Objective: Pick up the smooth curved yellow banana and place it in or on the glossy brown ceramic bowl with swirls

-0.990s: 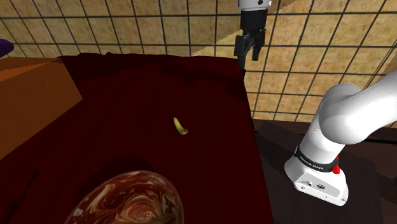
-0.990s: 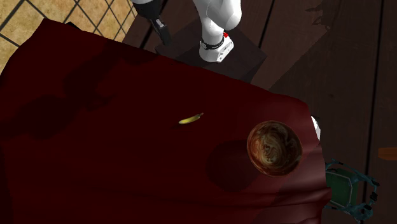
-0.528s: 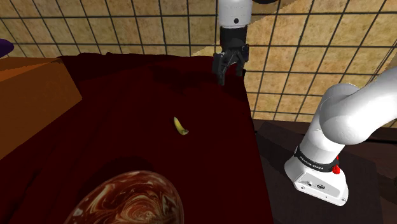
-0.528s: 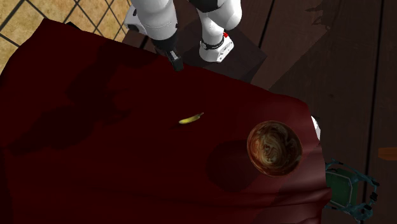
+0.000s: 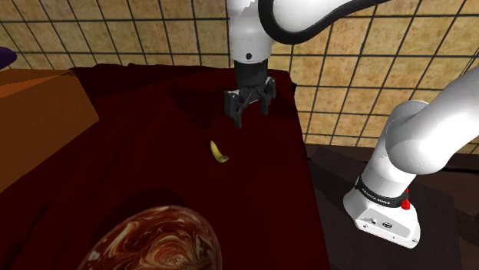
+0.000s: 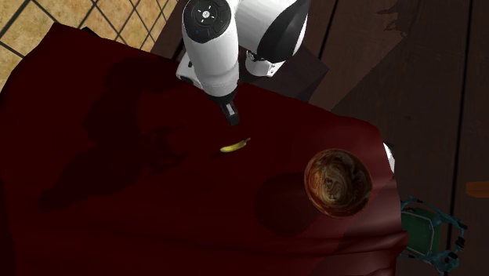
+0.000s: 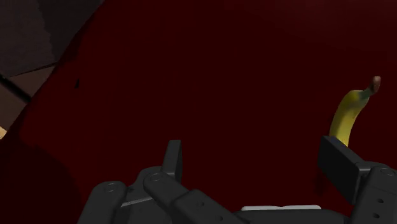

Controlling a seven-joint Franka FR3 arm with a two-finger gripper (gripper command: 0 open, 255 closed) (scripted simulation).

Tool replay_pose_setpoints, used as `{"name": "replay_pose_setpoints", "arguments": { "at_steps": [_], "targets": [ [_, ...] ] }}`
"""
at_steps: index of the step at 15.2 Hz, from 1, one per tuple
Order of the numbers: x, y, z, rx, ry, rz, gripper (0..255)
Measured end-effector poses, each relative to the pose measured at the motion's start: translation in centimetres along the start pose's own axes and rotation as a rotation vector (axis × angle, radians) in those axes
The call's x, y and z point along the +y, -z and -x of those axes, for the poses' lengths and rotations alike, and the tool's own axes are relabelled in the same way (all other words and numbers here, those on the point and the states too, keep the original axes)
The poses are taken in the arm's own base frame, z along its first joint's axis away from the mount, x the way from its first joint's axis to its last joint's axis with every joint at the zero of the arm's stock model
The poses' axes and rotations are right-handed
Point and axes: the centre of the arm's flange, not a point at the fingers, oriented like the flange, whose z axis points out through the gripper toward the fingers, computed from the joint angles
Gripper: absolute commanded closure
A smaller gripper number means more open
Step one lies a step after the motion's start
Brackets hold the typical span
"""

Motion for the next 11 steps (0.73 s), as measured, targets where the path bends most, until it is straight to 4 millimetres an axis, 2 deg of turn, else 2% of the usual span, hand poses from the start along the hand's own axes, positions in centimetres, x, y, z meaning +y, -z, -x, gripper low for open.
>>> {"name": "replay_pose_setpoints", "arguments": {
  "at_steps": [8, 11],
  "targets": [
    [-9.9, -3.3, -1.2, 0.029, -0.076, 0.009, 0],
    [-10.8, -4.5, -1.2, 0.032, -0.085, 0.008, 0]
  ]
}}
